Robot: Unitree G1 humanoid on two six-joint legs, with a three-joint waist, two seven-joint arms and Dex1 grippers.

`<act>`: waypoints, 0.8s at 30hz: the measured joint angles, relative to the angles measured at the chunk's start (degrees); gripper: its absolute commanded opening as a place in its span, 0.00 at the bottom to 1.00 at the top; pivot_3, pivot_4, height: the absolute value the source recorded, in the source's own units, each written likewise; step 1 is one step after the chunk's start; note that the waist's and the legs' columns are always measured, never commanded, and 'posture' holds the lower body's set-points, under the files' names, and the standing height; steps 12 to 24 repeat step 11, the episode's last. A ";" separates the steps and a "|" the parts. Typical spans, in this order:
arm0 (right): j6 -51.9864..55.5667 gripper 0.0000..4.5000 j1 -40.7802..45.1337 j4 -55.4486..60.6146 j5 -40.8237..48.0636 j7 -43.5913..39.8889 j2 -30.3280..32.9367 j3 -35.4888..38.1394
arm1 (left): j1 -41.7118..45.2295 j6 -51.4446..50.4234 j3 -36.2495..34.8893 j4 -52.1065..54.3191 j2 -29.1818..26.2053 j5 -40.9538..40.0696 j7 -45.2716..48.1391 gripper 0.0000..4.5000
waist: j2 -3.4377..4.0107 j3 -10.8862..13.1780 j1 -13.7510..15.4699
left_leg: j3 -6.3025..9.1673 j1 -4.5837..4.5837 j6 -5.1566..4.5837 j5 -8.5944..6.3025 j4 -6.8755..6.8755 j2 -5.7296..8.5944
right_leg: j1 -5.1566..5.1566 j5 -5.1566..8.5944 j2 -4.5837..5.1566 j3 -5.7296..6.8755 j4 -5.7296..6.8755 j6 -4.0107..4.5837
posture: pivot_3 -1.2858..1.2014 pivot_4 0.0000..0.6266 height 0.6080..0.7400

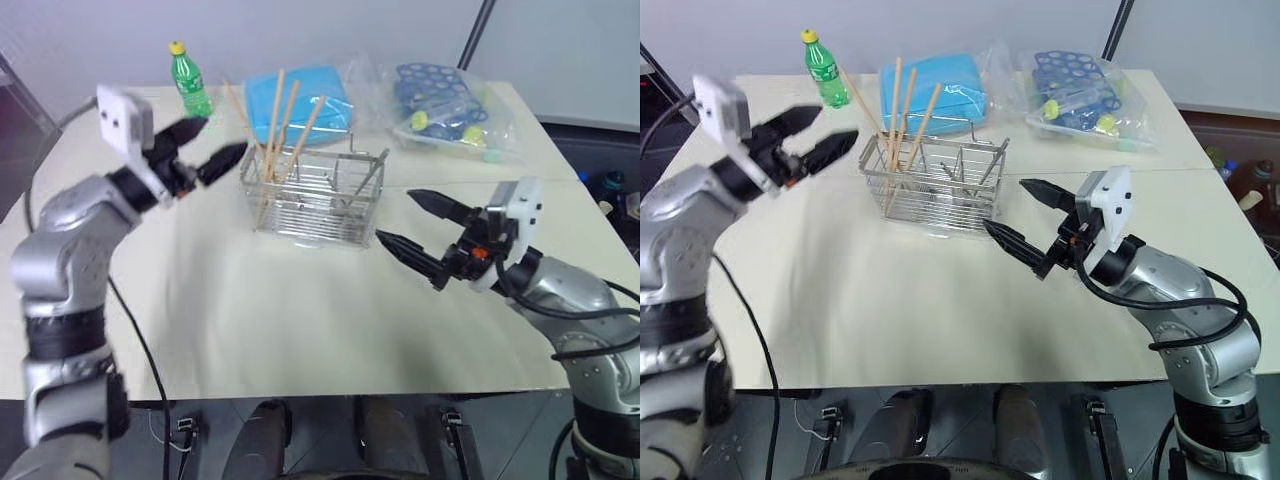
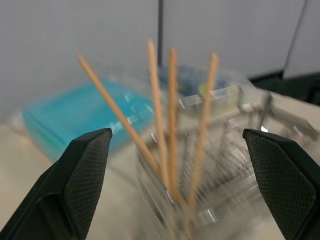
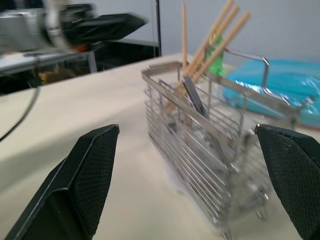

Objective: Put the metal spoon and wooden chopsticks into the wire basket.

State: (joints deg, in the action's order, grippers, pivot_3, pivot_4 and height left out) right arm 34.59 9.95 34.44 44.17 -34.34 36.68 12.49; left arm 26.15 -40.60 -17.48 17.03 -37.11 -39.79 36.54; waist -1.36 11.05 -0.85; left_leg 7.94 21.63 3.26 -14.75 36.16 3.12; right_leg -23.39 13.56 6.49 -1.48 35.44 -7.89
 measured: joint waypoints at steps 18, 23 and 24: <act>-0.45 1.00 -5.57 0.36 0.24 0.75 -2.06 -0.19 | -17.13 -5.95 -4.26 14.21 2.87 -9.11 -8.38 0.98 | 0.04 -0.02 0.12 | -0.03 -0.15 -0.01 -0.01 0.00 -0.01 | 0.17 0.02 0.01 -0.01 -0.04 0.03 | 0.52 0.24 1.00; -0.45 1.00 -5.57 0.36 0.24 0.75 -2.06 -0.19 | -17.13 -5.95 -4.26 14.21 2.87 -9.11 -8.38 0.98 | 0.04 -0.02 0.12 | -0.03 -0.15 -0.01 -0.01 0.00 -0.01 | 0.17 0.02 0.01 -0.01 -0.04 0.03 | 0.52 0.24 1.00; -0.45 1.00 -5.57 0.36 0.24 0.75 -2.06 -0.19 | -17.13 -5.95 -4.26 14.21 2.87 -9.11 -8.38 0.98 | 0.04 -0.02 0.12 | -0.03 -0.15 -0.01 -0.01 0.00 -0.01 | 0.17 0.02 0.01 -0.01 -0.04 0.03 | 0.52 0.24 1.00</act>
